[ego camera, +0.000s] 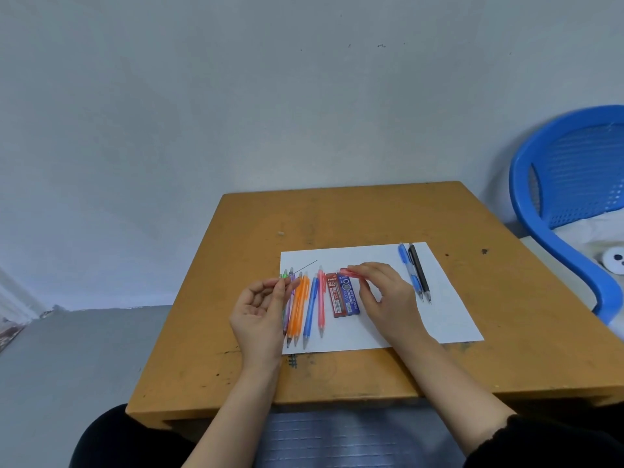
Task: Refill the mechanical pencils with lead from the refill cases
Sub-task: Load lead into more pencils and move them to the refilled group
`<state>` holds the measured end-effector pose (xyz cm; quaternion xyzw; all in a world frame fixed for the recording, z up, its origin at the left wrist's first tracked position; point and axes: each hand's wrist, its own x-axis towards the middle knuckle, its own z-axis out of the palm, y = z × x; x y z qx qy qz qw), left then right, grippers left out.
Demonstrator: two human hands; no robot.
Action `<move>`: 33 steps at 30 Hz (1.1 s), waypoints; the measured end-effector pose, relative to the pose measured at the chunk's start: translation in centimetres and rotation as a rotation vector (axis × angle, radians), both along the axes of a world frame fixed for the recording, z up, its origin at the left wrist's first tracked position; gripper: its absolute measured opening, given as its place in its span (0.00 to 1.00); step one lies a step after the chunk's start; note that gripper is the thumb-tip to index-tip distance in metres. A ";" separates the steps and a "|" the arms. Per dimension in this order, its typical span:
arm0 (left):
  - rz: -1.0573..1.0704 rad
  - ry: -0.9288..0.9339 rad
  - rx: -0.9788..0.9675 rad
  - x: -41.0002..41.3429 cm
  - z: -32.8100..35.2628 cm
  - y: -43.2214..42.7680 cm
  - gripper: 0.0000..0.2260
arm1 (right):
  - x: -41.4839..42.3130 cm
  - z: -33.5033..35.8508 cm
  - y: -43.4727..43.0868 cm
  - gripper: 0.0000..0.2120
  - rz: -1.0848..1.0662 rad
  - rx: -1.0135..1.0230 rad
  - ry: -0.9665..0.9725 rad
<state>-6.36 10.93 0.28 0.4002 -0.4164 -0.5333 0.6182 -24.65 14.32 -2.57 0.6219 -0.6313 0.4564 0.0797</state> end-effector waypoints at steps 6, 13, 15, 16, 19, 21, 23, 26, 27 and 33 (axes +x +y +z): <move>-0.067 -0.018 -0.036 0.0 -0.1 0.0 0.07 | -0.1 0.3 0.1 0.13 -0.025 -0.069 0.030; -0.137 0.005 -0.025 0.2 -0.6 -0.5 0.04 | 0.0 0.5 0.2 0.12 -0.009 -0.084 0.036; -0.163 0.017 -0.016 0.2 -0.5 -0.4 0.07 | -0.1 0.3 0.1 0.12 0.001 -0.079 0.040; -0.170 0.019 -0.010 0.1 -0.5 -0.4 0.08 | -0.1 0.3 0.1 0.13 0.005 -0.075 0.041; -0.184 0.028 -0.010 0.0 -0.5 -0.4 0.08 | -0.3 0.1 0.0 0.15 0.015 -0.060 0.042; -0.192 0.038 -0.015 0.0 -0.5 -0.4 0.07 | -0.3 0.0 0.0 0.15 0.023 -0.054 0.042; -0.194 0.042 -0.016 0.0 -0.5 -0.4 0.07 | -0.3 0.1 0.1 0.13 0.037 -0.052 0.036; -0.198 0.044 -0.012 0.0 -0.5 -0.4 0.04 | -0.1 0.2 0.2 0.12 0.054 -0.053 0.022; -0.200 0.046 -0.011 0.0 -0.5 -0.4 0.03 | -0.2 0.2 0.2 0.11 0.053 -0.055 0.024; -0.208 0.047 -0.005 0.0 -0.4 -0.4 0.02 | -0.2 0.0 0.1 0.12 0.037 -0.046 0.030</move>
